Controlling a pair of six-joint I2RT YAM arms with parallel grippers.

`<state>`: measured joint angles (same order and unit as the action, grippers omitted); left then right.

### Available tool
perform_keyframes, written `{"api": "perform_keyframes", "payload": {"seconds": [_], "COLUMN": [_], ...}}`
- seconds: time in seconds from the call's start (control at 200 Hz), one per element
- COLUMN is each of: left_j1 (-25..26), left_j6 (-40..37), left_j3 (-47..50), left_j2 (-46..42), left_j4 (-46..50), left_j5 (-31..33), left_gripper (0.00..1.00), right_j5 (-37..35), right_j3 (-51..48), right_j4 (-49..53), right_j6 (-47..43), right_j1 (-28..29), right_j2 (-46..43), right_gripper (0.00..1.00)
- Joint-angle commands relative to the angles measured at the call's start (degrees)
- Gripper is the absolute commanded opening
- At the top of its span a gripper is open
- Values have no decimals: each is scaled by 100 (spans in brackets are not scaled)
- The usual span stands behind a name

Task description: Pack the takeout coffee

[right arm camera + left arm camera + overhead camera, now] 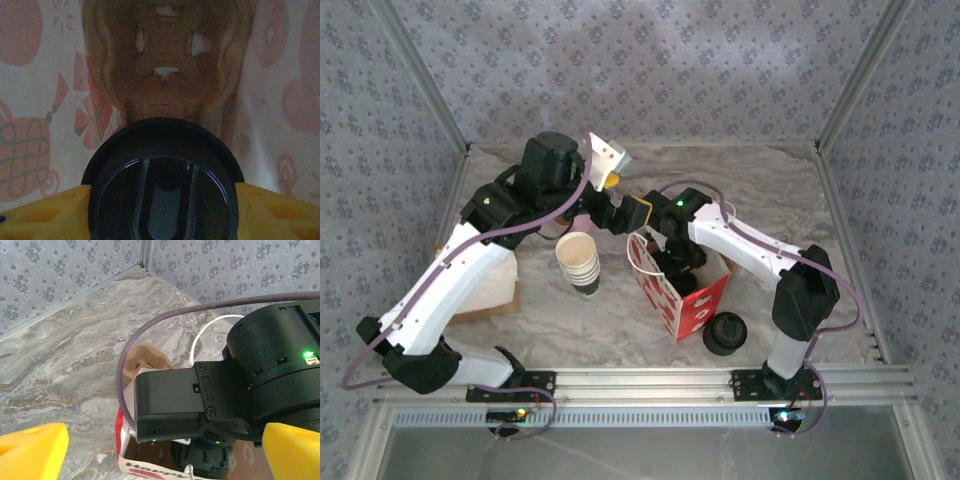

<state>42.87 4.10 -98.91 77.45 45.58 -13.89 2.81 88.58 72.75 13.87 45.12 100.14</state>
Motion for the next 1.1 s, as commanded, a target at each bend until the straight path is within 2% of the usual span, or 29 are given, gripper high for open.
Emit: {"api": "perform_keyframes", "payload": {"seconds": [0.0, 1.094], "left_j1": [10, -61], "left_j6": [4, 82], "left_j3": [19, 267], "left_j2": [-127, -239], "left_j4": [-168, -287], "left_j5": [44, 77], "left_gripper": [100, 99], "right_j5": [88, -230], "right_j3": [-187, -353], "right_j4": [71, -169], "right_j6": [-69, -60], "right_j1": [-30, 93], "right_j2": [-17, -466], "right_gripper": [67, 67]}}
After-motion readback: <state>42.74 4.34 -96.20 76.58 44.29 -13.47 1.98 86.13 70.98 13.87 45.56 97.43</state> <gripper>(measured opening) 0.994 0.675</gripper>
